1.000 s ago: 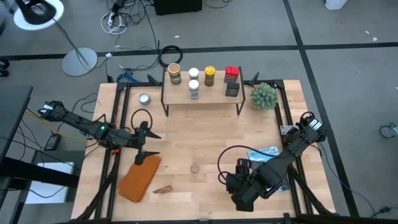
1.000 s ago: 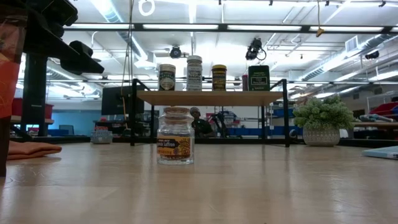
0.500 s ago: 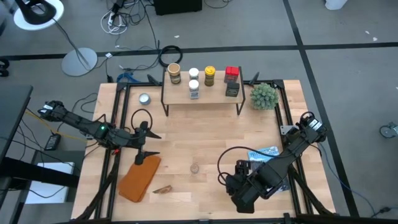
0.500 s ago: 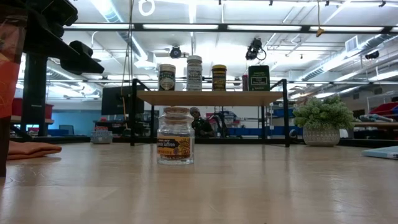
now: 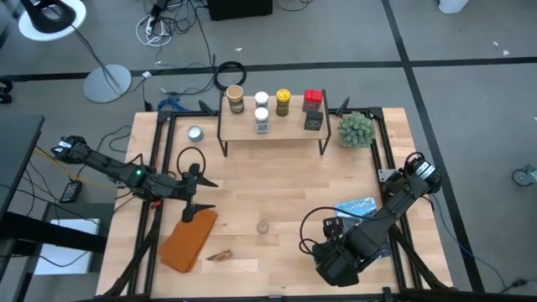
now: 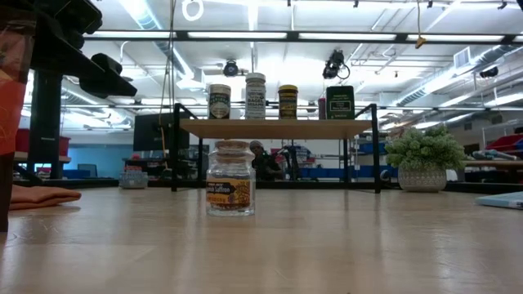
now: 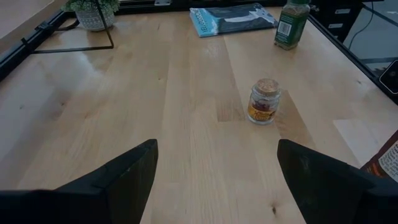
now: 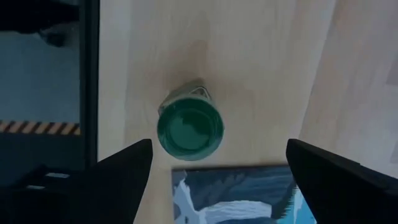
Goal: Shelf spices
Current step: Put the green seasoning bottle on the shelf
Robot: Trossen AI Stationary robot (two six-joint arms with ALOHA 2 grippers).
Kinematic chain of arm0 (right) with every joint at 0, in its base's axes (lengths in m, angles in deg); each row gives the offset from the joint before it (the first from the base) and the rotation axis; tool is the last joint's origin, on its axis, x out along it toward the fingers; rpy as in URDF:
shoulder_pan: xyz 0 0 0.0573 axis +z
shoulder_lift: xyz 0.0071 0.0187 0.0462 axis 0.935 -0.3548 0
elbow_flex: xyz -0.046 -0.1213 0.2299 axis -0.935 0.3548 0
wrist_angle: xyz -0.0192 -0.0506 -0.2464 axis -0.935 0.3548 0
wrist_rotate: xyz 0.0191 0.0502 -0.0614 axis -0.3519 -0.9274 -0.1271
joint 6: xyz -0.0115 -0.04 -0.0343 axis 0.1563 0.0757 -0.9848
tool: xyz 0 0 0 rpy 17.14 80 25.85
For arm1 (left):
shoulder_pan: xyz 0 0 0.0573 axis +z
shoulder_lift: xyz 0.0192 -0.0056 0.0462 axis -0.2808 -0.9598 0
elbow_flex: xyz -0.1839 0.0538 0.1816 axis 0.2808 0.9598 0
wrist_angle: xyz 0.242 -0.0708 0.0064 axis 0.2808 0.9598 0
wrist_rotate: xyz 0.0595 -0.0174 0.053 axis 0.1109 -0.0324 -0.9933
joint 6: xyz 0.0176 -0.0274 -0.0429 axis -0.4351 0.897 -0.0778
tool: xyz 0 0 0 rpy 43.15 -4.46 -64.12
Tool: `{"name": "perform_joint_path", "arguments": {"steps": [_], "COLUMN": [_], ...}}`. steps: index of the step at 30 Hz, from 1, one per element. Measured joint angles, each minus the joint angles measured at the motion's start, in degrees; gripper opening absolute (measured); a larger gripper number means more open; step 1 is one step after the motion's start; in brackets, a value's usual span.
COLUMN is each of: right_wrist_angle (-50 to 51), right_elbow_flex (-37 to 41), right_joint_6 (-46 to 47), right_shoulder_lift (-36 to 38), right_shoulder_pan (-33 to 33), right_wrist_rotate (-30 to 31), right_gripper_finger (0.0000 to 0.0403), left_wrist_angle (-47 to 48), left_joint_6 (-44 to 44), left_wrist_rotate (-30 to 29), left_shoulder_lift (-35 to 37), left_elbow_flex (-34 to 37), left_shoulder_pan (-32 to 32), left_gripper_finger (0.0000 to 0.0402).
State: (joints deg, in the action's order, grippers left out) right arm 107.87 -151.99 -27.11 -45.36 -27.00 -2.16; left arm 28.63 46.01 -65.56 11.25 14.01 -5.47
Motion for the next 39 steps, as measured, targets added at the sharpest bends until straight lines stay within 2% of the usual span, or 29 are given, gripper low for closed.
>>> {"name": "perform_joint_path", "arguments": {"steps": [18, 25, 39], "right_wrist_angle": [-12.22, -20.54, -22.29], "right_elbow_flex": [9.92, 13.82, 17.12], "right_joint_6": [-15.51, -16.83, -18.2], "right_shoulder_lift": [0.07, 0.09, 0.09], "right_shoulder_pan": [0.8, 0.79, 0.83], "right_wrist_rotate": [-0.03, -0.36, -1.9], "right_gripper_finger": [0.0343, 0.0327, 0.0268], "left_wrist_angle": [0.0, 0.0, -0.02], "left_joint_6": [0.0, -0.02, -0.02], "left_wrist_rotate": [-0.01, -0.02, -0.02], "left_shoulder_lift": [0.01, 0.02, 0.0], "left_elbow_flex": [0.01, 0.01, 0.01], "left_shoulder_pan": [-0.02, -0.02, -0.02], "left_gripper_finger": [0.0335, 0.0335, 0.0335]}}
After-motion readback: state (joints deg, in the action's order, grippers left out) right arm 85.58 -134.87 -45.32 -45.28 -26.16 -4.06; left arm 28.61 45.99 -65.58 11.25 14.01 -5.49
